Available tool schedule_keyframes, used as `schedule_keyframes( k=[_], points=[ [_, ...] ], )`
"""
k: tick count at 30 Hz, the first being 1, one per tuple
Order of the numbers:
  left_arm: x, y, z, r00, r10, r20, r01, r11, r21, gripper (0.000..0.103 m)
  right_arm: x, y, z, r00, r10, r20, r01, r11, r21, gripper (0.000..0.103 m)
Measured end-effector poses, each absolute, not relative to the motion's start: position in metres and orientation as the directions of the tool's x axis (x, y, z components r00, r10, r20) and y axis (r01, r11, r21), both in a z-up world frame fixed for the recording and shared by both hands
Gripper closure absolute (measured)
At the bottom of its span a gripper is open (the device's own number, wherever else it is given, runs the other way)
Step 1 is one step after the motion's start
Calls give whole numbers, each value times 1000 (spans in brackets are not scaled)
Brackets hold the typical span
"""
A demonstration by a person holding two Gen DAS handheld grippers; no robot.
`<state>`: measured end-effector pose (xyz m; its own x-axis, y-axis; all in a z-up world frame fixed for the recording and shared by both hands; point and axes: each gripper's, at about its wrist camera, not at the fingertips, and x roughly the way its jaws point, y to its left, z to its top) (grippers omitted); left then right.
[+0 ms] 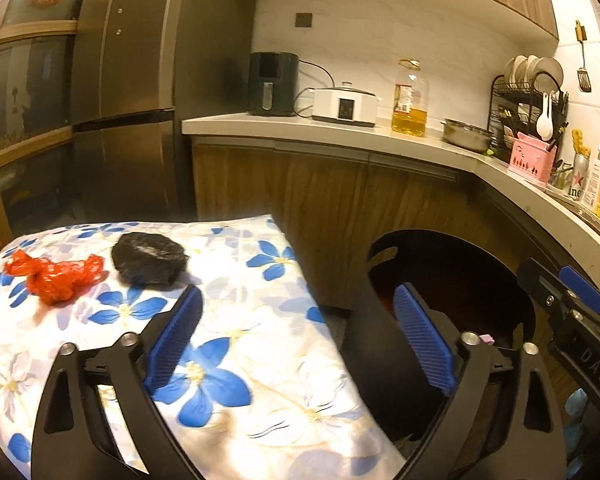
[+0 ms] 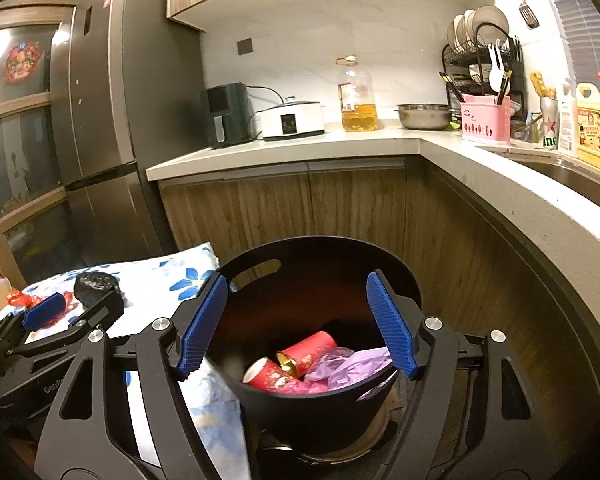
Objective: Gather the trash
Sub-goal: 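Move both grippers back over the table toward the red and black bags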
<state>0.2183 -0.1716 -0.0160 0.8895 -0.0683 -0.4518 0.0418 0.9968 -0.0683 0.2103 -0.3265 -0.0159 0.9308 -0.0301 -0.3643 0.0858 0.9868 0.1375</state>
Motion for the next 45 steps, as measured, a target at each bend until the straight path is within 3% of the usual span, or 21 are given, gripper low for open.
schedule_keyframes(
  k=[29, 45],
  points=[
    [177, 7, -30, 863, 223, -452, -279, 959, -59, 8, 225, -167, -32, 911, 186, -368, -142, 979, 143, 30],
    [233, 84, -37, 846, 296, -444, -379, 919, -110, 8, 267, -104, -47, 881, 259, -395, -228, 966, 125, 30]
  ],
)
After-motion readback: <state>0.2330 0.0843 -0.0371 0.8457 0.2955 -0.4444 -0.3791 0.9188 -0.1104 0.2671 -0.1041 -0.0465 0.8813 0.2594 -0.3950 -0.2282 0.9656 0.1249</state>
